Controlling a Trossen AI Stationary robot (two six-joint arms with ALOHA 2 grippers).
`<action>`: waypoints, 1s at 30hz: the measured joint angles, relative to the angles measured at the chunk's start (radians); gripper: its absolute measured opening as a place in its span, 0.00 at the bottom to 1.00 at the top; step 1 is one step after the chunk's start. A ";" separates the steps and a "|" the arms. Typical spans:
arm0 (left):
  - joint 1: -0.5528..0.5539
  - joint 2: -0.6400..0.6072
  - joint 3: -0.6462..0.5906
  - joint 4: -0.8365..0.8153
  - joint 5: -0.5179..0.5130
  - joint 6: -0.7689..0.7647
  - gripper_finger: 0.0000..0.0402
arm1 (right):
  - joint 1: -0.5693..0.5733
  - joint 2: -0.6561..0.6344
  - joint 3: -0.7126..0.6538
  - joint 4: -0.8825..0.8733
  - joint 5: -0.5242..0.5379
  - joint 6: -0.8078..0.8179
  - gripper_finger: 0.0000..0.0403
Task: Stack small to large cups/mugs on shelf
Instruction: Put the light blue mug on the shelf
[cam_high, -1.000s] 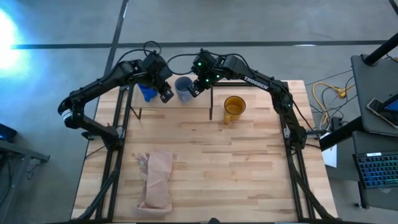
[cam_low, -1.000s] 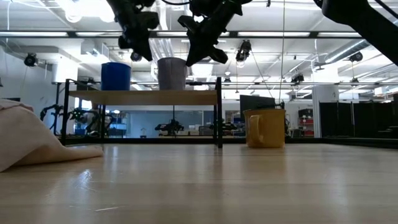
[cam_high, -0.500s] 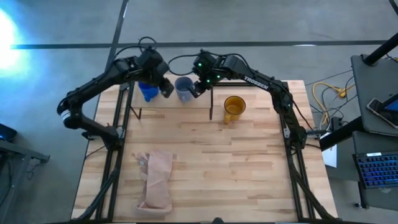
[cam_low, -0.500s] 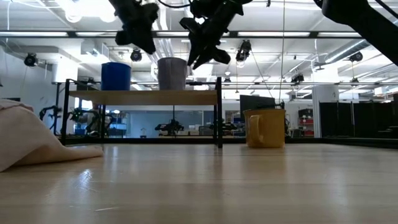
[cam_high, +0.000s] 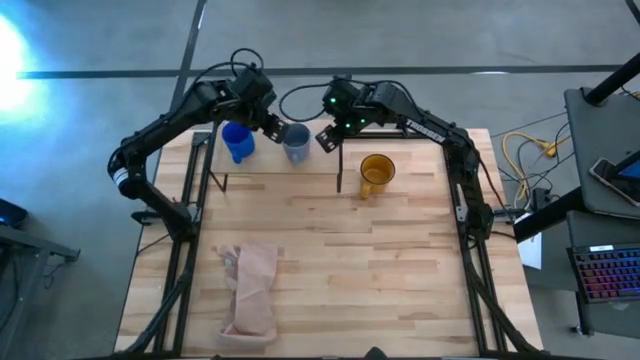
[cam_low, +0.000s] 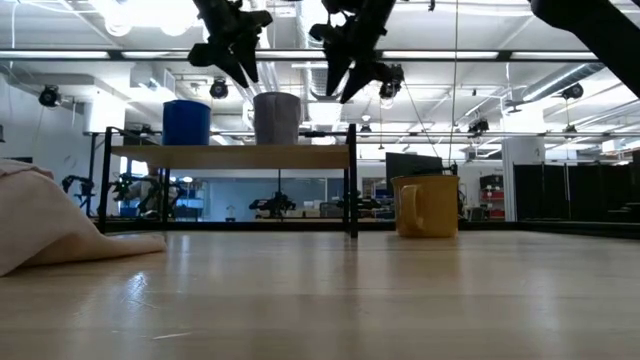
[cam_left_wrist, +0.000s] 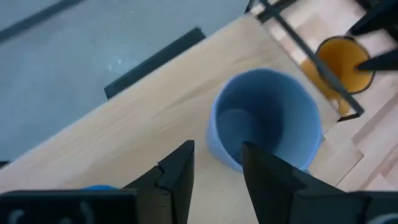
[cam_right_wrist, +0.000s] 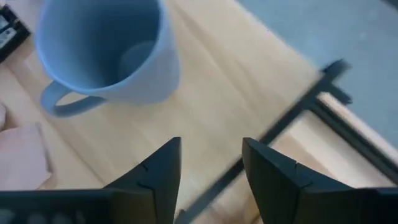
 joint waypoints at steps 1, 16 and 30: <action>0.000 0.011 0.004 -0.010 0.000 -0.003 0.29 | -0.004 -0.010 0.000 -0.009 0.016 -0.002 0.41; -0.002 0.122 0.088 -0.072 0.000 -0.073 0.29 | -0.071 -0.131 0.000 -0.130 0.112 -0.010 0.43; -0.006 0.186 0.113 -0.136 -0.003 -0.092 0.29 | -0.077 -0.147 -0.002 -0.159 0.136 -0.021 0.43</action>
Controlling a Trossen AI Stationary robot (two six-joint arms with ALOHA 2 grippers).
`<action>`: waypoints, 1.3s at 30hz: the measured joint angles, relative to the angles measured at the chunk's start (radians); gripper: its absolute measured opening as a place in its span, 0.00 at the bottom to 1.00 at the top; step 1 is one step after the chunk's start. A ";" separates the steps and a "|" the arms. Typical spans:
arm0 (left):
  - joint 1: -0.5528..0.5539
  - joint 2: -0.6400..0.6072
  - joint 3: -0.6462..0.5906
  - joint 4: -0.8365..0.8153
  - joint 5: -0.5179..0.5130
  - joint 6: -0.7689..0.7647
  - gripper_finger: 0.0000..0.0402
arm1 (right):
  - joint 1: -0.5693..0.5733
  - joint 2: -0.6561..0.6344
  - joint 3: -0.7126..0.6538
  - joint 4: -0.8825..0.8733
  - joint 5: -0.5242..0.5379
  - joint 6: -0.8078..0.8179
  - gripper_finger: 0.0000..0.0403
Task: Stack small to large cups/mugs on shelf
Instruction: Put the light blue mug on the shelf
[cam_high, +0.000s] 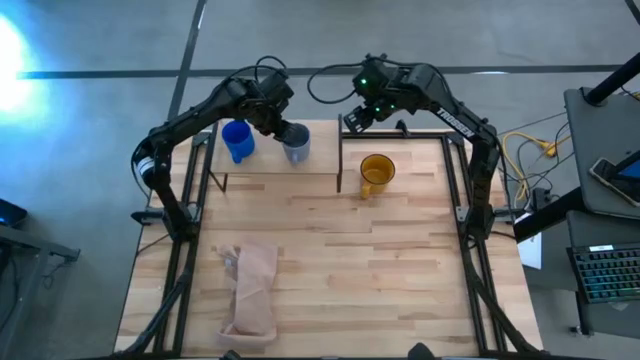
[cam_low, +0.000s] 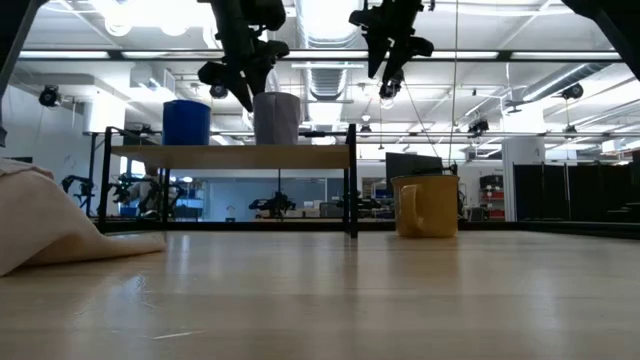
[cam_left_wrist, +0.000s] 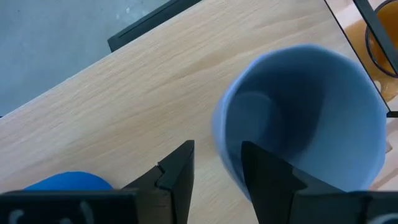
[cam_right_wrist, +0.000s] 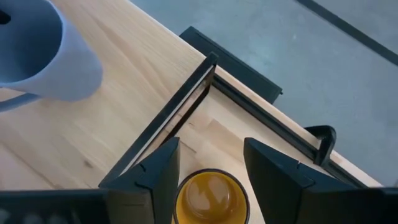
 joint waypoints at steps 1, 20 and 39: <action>0.000 0.000 0.000 -0.002 0.000 0.000 0.29 | 0.000 0.001 0.000 0.000 0.000 0.000 0.43; -0.001 -0.028 -0.002 -0.038 -0.064 -0.006 0.01 | 0.000 0.005 -0.061 0.005 0.002 -0.022 0.43; 0.028 -0.060 -0.005 -0.117 -0.131 -0.061 0.00 | 0.004 0.005 -0.128 0.063 -0.002 -0.028 0.43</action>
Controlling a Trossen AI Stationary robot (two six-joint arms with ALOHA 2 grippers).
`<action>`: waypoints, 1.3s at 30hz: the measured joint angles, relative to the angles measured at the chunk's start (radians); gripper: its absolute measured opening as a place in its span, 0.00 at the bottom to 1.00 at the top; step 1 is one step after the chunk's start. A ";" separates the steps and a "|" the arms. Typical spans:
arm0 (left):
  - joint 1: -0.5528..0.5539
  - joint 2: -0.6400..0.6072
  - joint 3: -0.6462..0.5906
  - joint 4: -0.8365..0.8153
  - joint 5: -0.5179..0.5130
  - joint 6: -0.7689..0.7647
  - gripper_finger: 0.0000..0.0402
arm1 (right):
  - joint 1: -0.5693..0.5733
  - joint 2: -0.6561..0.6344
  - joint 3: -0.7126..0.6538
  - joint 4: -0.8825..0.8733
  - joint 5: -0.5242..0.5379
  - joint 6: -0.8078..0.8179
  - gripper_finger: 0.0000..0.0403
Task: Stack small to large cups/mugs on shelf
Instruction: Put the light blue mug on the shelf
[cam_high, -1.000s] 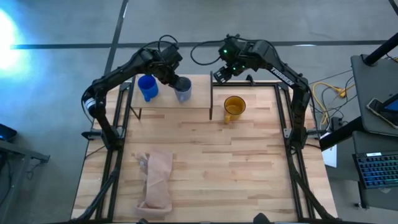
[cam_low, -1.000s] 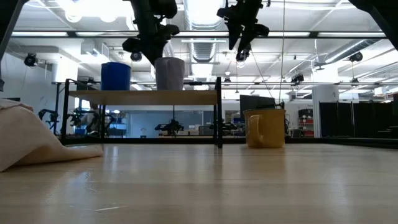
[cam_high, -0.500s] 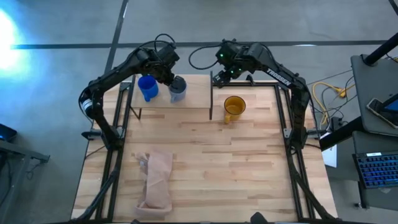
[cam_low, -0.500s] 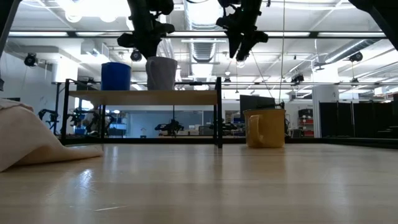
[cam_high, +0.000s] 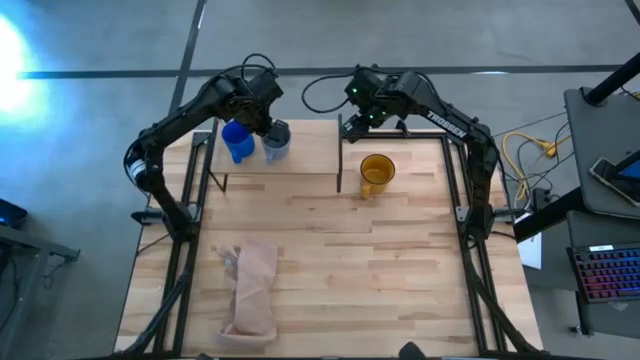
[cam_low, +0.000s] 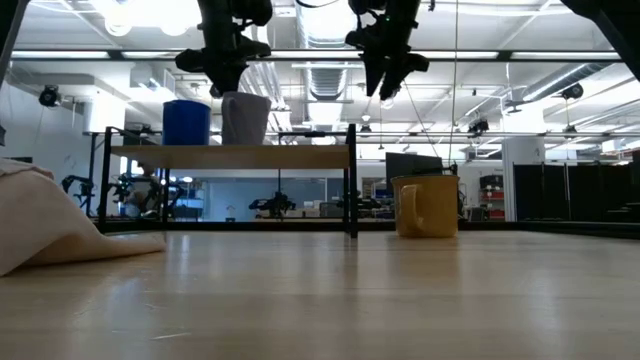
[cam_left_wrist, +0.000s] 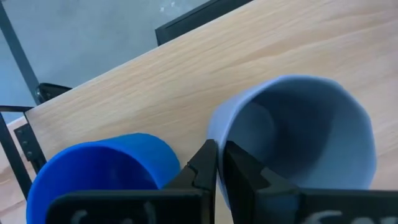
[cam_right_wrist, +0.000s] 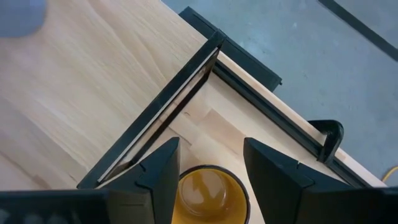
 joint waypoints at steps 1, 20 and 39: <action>0.001 0.000 -0.002 0.001 -0.001 0.000 0.00 | 0.002 0.000 0.000 0.000 0.000 0.000 0.43; 0.005 -0.003 -0.020 -0.040 -0.001 -0.023 0.00 | 0.022 -0.001 0.000 -0.002 -0.003 0.000 0.43; 0.004 -0.043 -0.023 -0.037 -0.015 -0.026 0.24 | 0.026 -0.001 -0.001 0.000 -0.003 0.002 0.42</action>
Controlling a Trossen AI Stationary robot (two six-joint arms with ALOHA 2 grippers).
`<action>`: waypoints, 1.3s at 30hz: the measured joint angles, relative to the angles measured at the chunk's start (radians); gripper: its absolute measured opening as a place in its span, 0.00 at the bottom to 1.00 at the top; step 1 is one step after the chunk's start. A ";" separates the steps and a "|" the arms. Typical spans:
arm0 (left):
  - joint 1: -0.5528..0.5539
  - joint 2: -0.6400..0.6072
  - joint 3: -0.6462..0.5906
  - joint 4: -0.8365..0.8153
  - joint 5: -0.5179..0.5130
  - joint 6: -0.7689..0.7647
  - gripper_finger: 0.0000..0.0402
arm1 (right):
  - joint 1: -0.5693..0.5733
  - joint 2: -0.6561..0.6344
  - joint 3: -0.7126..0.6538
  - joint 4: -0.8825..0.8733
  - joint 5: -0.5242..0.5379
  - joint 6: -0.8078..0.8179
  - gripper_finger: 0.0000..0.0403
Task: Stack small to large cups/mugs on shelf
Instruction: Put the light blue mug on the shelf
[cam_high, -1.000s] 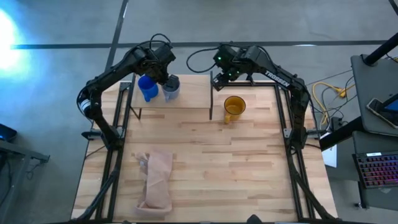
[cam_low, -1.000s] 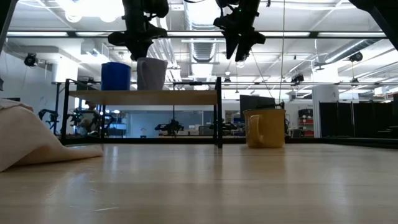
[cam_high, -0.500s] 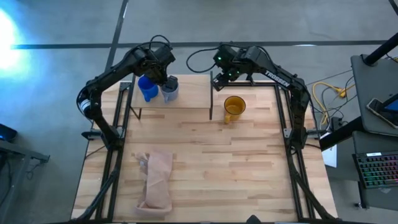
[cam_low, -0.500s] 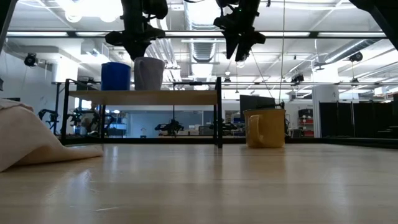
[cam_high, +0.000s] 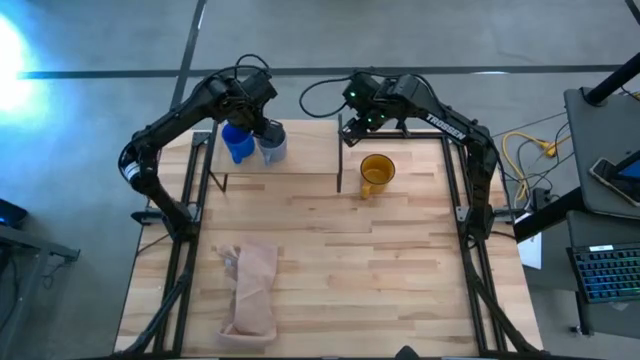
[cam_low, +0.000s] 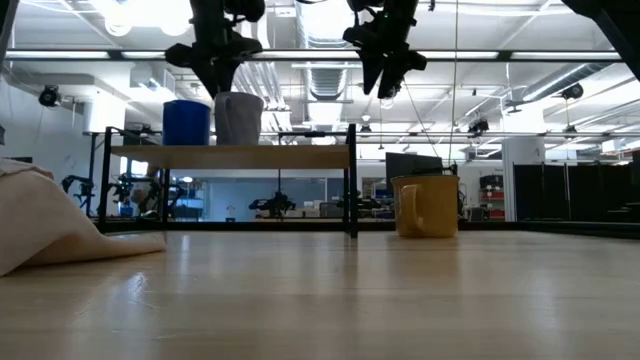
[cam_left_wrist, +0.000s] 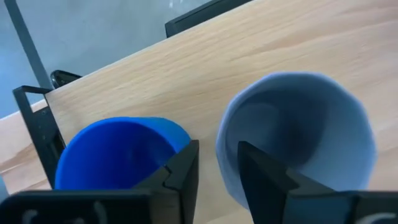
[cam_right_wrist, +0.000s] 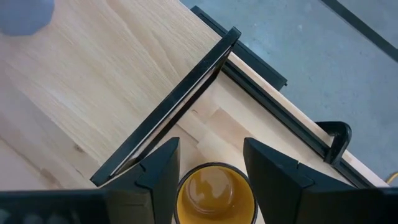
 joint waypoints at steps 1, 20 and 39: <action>0.000 -0.010 0.000 -0.001 0.001 -0.004 0.25 | 0.000 0.000 0.000 0.001 0.000 0.000 0.42; -0.220 -0.152 -0.107 -0.122 0.011 -0.024 0.25 | 0.098 0.002 -0.017 0.219 -0.197 0.052 0.38; -0.240 -0.270 -0.387 0.183 0.047 -0.015 0.00 | 0.155 0.043 -0.017 0.281 -0.211 0.096 0.05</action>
